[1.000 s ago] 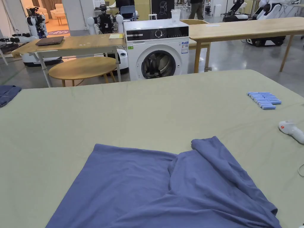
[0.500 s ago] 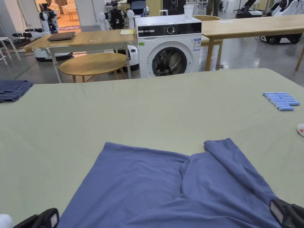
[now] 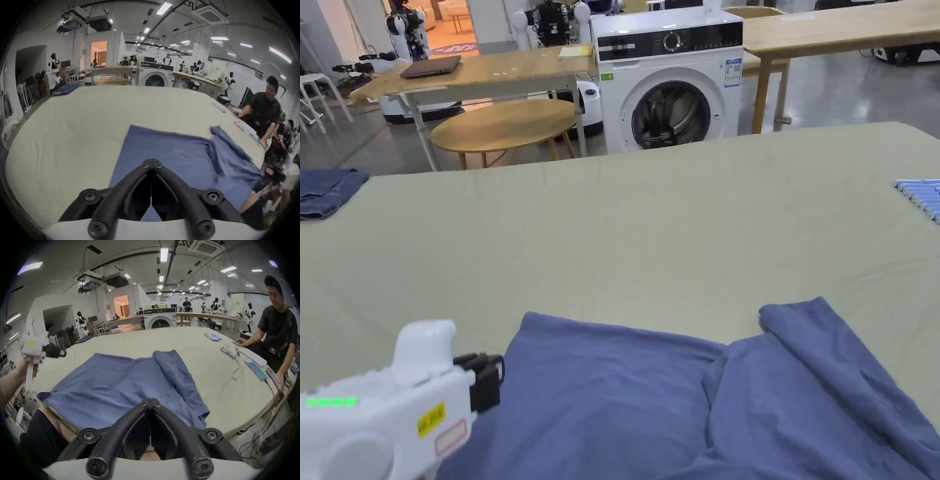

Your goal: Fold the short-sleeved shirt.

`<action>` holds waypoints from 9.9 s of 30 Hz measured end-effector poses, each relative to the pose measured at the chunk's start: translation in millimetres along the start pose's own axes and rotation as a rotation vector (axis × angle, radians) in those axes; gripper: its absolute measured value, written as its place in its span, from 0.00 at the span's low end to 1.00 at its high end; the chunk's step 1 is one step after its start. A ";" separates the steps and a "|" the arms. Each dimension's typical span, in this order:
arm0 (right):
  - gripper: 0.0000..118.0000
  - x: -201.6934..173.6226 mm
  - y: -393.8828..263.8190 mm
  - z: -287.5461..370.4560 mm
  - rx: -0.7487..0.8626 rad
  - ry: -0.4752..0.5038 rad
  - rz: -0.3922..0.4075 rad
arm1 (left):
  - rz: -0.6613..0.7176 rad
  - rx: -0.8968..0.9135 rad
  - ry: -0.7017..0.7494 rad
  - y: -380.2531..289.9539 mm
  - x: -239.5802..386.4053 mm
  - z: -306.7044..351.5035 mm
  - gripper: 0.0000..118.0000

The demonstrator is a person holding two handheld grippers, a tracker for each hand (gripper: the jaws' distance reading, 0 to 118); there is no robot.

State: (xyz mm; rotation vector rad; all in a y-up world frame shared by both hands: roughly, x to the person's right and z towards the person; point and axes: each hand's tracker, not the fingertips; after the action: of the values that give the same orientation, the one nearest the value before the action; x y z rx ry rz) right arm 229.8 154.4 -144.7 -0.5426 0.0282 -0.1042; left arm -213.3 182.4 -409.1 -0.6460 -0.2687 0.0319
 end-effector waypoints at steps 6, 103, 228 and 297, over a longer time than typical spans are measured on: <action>0.00 21.6 10.1 0.2 0.002 -0.065 -0.039 | 0.146 -0.189 0.055 74.7 -29.1 -128.6 1.00; 0.00 -28.1 575.6 -61.0 0.549 -0.116 0.127 | -0.044 0.508 0.195 375.9 -56.6 192.4 0.00; 0.00 -72.5 -22.2 35.6 0.008 0.020 0.031 | 0.016 -0.080 0.267 -163.7 -61.5 143.8 0.97; 0.08 23.0 128.1 -246.5 -0.408 -0.069 0.401 | 0.033 -0.347 0.127 -38.0 -117.9 -36.8 0.05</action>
State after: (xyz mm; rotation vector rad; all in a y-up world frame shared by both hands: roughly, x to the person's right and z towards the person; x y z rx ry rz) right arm 250.9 134.3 -421.8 -0.9368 0.0915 0.3182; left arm -319.6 117.0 -442.6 -0.9935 -0.1413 -0.0245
